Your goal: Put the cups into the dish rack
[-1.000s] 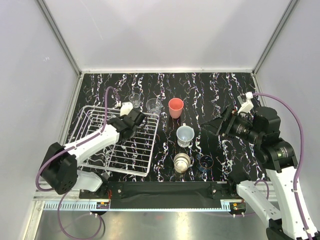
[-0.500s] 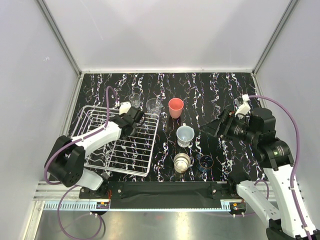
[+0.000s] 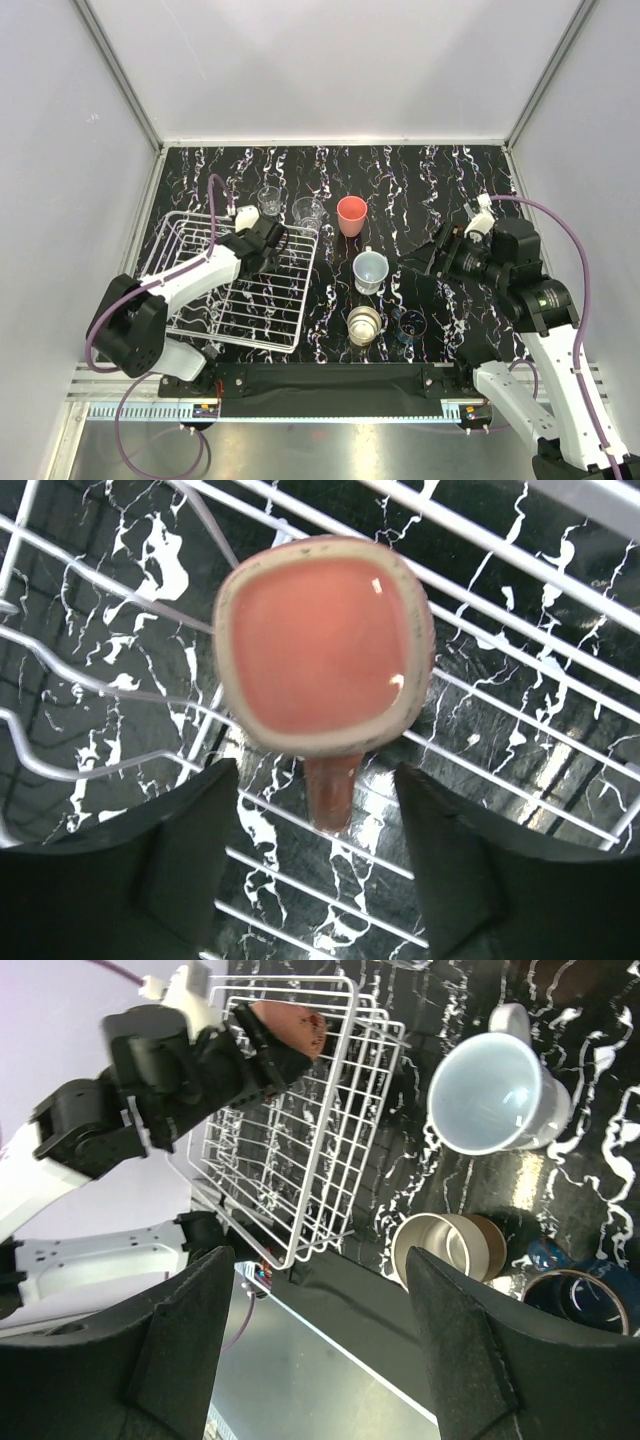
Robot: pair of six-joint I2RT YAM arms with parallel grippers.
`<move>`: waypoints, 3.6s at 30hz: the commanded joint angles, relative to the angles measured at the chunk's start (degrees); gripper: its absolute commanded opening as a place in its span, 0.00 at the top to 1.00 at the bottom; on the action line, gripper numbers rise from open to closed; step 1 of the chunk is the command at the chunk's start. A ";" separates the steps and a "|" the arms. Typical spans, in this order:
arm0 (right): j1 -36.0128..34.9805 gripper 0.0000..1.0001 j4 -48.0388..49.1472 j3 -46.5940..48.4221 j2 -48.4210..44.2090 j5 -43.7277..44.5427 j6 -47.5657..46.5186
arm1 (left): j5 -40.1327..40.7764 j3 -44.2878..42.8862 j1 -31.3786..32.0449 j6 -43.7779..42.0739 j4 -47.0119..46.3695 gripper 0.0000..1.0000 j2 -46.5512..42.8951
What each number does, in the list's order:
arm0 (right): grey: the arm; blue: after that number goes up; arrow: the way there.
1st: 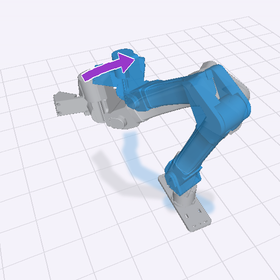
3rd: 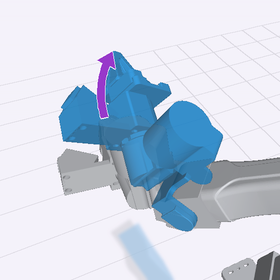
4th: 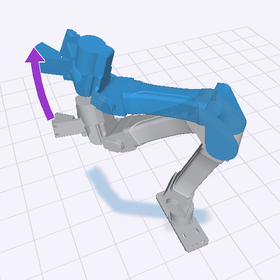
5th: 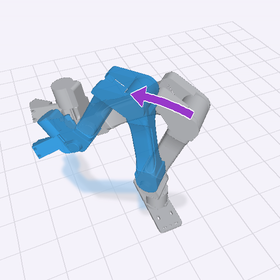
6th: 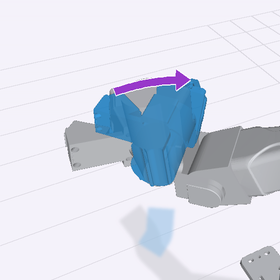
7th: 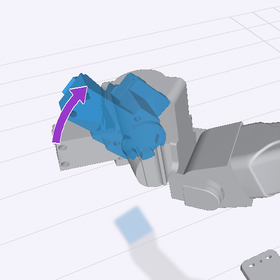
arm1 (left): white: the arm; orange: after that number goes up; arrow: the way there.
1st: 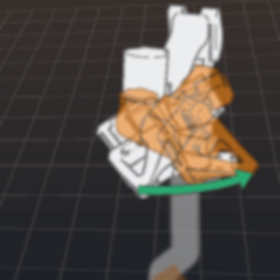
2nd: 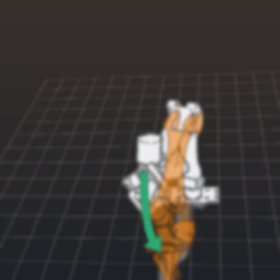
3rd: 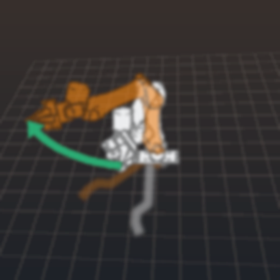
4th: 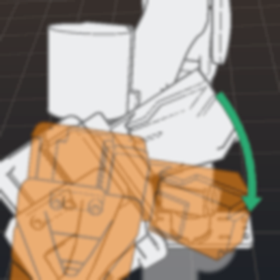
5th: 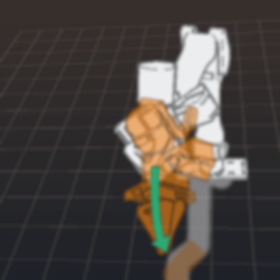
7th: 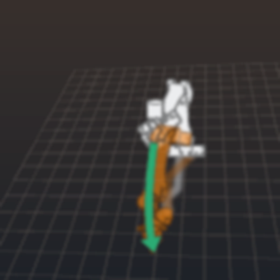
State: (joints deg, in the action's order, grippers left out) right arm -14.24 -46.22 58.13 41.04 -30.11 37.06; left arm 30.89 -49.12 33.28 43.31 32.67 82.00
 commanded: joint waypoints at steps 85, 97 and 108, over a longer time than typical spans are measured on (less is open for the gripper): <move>-21.71 0.47 -14.17 -15.85 18.11 39.69 62.52 | -30.01 4.92 -0.32 -4.11 -6.56 0.13 -38.67; -21.79 0.64 -11.88 -17.96 19.26 38.98 62.52 | -30.46 5.62 -0.32 -4.11 -7.09 0.13 -38.31; -21.71 1.00 -4.06 -21.39 14.51 38.63 52.61 | -32.30 3.42 -0.32 -3.93 -6.12 0.13 -38.23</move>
State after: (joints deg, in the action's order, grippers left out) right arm -35.53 -55.20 37.71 57.21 7.03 95.18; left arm 1.10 -43.48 33.21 39.11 28.58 43.68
